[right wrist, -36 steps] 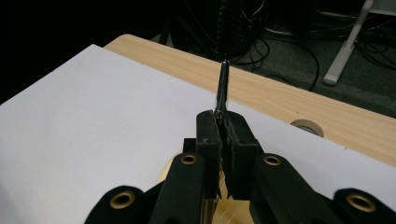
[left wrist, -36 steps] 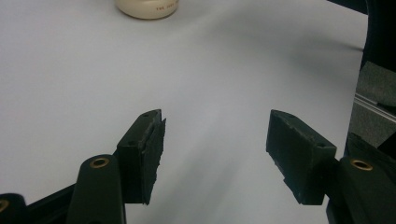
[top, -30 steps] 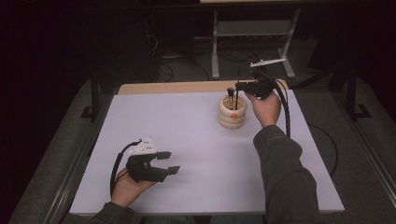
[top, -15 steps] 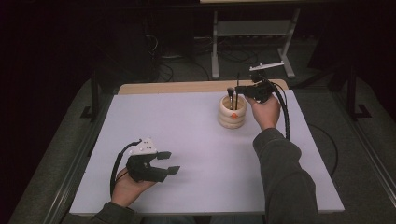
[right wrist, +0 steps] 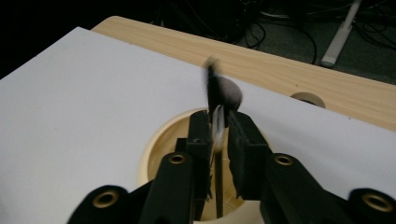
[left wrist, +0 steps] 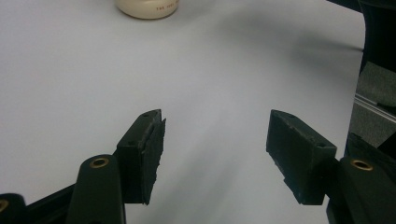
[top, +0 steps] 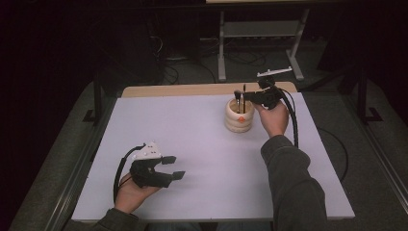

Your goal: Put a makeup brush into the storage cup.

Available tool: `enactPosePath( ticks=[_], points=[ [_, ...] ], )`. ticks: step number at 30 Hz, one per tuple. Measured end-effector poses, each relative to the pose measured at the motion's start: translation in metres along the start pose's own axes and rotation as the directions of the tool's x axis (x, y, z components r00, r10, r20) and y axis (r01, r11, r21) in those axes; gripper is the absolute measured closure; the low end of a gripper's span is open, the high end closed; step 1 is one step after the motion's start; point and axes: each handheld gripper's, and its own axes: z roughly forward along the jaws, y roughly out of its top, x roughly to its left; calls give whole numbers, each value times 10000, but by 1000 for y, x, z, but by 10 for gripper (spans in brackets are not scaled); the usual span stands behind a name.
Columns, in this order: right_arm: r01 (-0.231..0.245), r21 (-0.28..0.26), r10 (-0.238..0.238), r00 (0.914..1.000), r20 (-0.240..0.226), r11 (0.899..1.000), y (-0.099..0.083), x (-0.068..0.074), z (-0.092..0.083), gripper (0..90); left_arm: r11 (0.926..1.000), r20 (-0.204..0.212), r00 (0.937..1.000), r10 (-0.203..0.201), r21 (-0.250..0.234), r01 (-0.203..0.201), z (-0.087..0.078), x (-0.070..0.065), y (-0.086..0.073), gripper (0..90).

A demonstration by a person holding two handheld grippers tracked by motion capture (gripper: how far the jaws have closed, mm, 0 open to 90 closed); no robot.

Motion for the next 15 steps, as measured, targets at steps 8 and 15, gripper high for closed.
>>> enactPosePath(
  ticks=[8,15],
  points=[
    [-36,-116,36,10000,11,9999,-7,-3,-10,729,10000,13,10000,-53,-37,53,0,0,0,362],
    [9,-218,-15,9996,-268,9998,-15,-3,-20,684,10000,-42,10000,-32,-33,32,-1,2,0,360]
  ],
)
